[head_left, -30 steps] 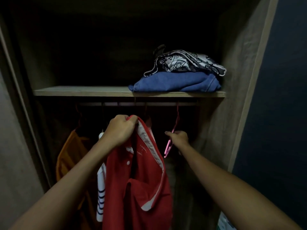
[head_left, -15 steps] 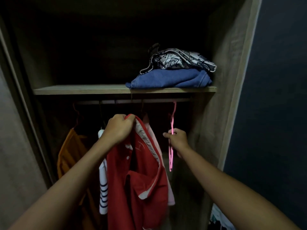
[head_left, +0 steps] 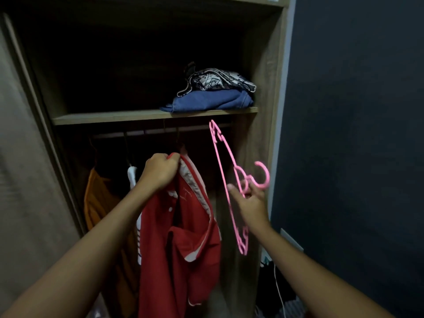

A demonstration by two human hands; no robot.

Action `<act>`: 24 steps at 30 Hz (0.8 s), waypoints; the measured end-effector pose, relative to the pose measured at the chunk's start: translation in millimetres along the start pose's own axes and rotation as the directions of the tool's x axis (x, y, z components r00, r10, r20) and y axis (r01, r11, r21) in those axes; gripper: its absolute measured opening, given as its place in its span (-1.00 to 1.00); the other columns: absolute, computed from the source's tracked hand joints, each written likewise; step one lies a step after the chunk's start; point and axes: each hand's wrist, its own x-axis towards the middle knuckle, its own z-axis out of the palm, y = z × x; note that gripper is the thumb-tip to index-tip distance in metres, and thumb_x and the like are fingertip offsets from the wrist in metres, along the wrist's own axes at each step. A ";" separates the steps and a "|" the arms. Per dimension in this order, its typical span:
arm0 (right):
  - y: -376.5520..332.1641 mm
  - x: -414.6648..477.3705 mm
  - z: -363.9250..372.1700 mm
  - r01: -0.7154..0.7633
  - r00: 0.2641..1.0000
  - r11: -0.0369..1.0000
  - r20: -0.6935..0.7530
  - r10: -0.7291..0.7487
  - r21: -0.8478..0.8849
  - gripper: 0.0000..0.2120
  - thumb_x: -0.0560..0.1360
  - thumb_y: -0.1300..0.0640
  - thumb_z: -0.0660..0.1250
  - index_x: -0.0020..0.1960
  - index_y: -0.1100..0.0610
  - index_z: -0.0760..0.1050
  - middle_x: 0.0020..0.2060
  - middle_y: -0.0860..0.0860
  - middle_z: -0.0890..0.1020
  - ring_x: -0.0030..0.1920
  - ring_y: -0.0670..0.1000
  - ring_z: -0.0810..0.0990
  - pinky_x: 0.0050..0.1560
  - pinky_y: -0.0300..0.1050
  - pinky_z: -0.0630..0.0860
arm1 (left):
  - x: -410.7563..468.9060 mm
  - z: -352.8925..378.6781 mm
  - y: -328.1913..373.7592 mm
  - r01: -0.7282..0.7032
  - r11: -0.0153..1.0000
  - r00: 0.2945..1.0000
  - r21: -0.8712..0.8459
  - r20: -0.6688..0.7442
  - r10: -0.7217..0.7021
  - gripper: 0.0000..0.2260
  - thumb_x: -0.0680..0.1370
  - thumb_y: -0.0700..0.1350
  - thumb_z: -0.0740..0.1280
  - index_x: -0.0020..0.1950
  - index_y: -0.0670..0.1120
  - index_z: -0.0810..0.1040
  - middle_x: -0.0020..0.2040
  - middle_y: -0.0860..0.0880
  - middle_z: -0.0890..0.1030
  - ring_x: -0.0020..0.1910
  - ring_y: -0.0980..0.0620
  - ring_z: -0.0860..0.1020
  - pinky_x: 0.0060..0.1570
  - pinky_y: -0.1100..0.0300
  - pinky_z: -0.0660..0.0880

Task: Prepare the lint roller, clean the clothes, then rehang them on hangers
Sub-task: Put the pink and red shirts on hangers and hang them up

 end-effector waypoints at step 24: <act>-199.2 -32.7 -25.3 0.711 0.698 0.701 0.168 -0.696 -0.049 -0.58 0.54 -0.25 0.30 -0.22 0.09 0.58 -0.15 0.04 0.56 -0.13 0.02 0.57 -0.09 0.00 0.51 | -66.5 -144.2 71.0 -0.220 0.753 0.845 -0.620 0.265 0.465 -0.79 0.36 -0.28 0.23 -0.18 -0.09 0.63 -0.31 -0.05 0.64 -0.33 0.03 0.58 -0.28 0.23 0.49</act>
